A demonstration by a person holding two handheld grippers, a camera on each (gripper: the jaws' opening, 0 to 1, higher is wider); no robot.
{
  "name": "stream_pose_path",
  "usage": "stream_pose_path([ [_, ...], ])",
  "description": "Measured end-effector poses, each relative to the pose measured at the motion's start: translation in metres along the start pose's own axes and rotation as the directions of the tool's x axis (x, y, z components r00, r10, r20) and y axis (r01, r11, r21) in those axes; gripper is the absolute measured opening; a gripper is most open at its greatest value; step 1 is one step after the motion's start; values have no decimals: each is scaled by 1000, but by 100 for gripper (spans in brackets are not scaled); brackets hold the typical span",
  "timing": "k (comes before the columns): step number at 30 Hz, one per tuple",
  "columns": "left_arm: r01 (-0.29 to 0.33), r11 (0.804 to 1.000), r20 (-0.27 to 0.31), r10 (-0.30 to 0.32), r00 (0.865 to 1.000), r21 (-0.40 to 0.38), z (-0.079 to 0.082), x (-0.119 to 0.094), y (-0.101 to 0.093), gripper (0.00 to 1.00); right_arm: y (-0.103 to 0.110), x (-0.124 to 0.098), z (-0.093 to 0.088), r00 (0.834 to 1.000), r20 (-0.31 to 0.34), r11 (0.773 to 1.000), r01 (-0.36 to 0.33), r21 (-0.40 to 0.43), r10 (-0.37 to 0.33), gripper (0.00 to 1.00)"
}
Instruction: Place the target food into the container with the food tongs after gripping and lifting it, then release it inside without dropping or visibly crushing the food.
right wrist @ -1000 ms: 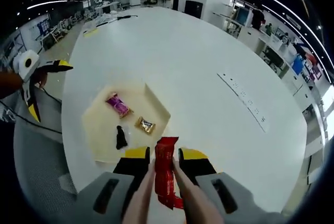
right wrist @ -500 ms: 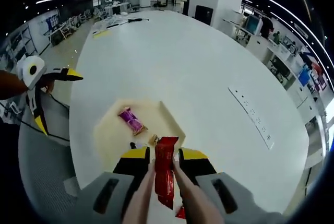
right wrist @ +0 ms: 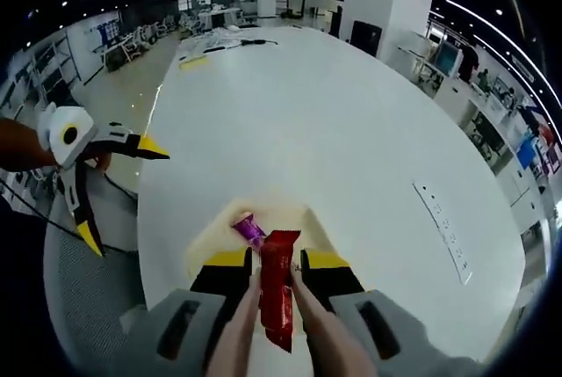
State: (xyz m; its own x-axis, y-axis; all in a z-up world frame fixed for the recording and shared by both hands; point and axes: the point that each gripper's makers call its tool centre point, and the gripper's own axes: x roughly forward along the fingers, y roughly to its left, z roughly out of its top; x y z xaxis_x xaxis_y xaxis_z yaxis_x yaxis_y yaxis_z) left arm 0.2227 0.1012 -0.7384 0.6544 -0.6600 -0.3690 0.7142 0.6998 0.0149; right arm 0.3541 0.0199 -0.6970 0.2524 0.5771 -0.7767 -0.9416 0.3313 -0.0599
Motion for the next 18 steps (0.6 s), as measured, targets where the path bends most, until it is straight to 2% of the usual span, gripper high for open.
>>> stream_pose_path([
  [9,-7,1000,4,7,1000,0,0,0,2,99,22,7,22,999,14,998,-39,-48,40,22],
  [16,-12,1000,6,12,1000,-1,1,-1,2,99,28,10,27,998,21,997,-53,-58,54,23],
  [18,-14,1000,7,14,1000,0,1,-1,3,99,34,9,28,996,22,995,-83,-51,85,24],
])
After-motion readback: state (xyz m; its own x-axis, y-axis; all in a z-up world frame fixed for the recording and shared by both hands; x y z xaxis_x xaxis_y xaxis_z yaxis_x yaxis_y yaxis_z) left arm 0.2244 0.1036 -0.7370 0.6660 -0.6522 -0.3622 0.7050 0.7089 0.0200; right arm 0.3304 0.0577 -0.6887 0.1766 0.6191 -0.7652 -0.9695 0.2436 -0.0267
